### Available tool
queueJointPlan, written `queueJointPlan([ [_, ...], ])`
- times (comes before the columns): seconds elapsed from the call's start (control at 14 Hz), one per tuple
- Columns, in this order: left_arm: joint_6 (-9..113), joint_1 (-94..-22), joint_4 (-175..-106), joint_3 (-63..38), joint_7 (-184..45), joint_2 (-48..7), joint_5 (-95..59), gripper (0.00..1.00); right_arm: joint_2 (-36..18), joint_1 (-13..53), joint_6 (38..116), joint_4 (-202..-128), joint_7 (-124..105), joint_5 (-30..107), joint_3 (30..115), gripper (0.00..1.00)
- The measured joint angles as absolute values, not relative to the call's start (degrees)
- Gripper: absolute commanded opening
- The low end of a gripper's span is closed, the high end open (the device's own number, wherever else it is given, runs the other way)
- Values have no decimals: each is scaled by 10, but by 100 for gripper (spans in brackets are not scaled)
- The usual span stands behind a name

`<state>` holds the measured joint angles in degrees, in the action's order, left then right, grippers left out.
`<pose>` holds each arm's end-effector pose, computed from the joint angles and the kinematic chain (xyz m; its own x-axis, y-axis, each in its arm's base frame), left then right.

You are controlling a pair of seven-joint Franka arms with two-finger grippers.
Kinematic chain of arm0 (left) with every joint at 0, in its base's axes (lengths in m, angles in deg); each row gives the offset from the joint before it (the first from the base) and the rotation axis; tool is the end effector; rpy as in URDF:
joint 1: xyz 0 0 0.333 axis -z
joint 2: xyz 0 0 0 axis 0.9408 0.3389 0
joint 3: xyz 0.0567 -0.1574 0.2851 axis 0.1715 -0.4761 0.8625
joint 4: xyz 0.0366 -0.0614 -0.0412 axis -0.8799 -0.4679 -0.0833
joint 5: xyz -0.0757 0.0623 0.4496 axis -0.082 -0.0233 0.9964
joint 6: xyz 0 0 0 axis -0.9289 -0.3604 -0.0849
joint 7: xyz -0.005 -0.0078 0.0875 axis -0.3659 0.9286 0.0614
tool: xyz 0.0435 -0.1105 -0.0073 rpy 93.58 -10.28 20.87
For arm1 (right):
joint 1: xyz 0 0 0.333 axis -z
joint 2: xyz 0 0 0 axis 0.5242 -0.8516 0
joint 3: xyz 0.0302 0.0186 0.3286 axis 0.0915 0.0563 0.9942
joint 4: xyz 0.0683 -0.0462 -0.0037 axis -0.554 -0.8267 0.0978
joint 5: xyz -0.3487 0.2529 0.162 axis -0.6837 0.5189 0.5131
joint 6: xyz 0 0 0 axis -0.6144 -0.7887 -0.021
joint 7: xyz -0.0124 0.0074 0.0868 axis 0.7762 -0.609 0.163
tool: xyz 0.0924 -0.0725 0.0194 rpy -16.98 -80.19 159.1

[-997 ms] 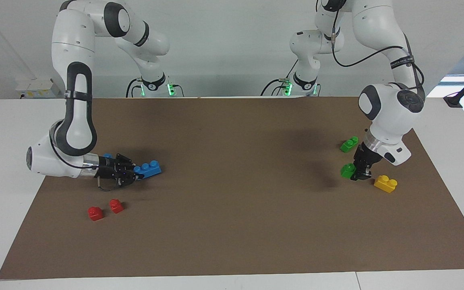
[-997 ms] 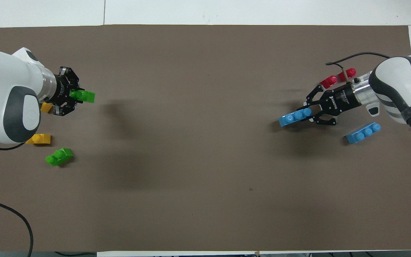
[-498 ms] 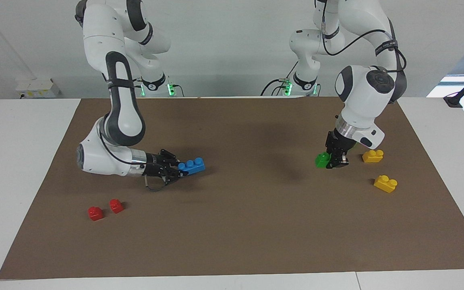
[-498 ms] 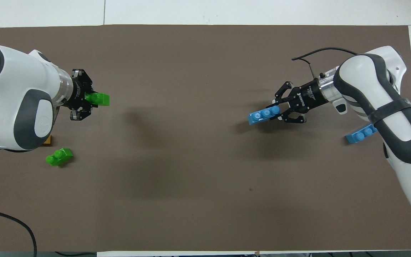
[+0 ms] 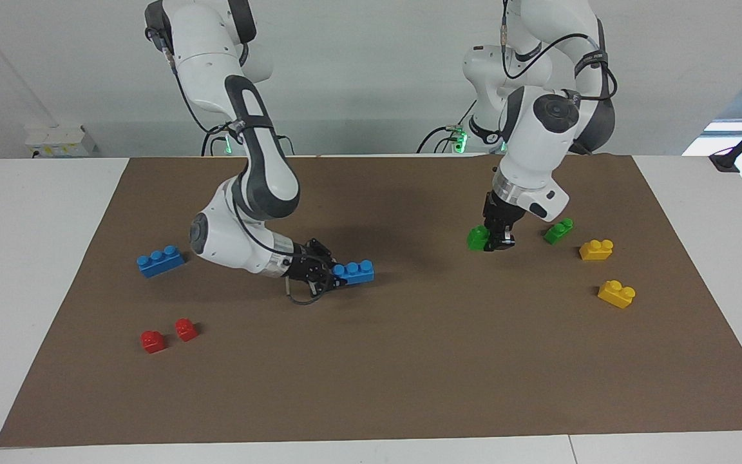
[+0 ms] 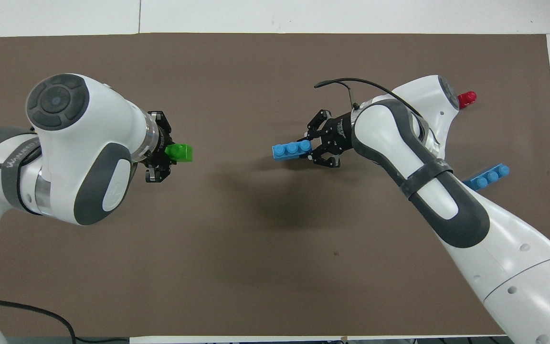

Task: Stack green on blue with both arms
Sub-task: 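Lift the green brick with the left gripper while the right gripper carries the blue brick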

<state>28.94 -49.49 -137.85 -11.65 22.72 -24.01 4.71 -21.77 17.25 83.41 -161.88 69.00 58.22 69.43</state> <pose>0.6066 -0.2581 0.4340 0.0826 0.9956 -0.0449 0.9965 -0.0819 0.0186 0.6765 0.2601 0.2609 0.0683 -0.7377 -0.6716 -0.9925 -0.1187 0.0295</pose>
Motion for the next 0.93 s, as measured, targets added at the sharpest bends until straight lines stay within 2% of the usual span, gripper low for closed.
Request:
queueJointPlan([
  [0.43,289,-442,-1378,-119,283,-243,48,0,-216,117,930,-1661,690,639,694,0],
  [0.93,326,-375,-1382,-120,350,-239,48,0,-211,110,965,-1688,673,712,692,0],
])
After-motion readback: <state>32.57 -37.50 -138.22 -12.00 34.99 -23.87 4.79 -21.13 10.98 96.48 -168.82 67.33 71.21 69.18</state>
